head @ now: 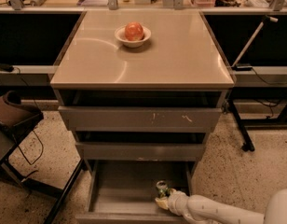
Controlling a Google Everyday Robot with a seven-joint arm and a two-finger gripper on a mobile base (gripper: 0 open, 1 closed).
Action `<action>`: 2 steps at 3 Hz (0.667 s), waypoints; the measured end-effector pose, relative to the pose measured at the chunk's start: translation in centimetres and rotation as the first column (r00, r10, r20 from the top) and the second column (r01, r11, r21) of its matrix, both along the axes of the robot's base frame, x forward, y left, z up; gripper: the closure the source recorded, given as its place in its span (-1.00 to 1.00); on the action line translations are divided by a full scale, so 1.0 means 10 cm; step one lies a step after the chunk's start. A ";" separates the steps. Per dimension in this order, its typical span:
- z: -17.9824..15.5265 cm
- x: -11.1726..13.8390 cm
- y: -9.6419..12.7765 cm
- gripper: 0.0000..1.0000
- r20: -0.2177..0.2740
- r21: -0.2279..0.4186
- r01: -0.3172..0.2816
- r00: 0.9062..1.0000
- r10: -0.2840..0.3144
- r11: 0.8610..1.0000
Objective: Place green can into bottom drawer
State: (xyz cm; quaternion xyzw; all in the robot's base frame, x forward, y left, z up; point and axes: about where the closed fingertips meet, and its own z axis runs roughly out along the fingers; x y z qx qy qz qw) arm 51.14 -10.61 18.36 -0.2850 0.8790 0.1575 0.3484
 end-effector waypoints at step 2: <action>-0.01 -0.01 0.01 0.62 -0.001 -0.001 -0.002 1.000 0.002 1.000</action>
Offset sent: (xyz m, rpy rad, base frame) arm -0.0005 0.0007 -0.0008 -0.0007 0.0013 0.0022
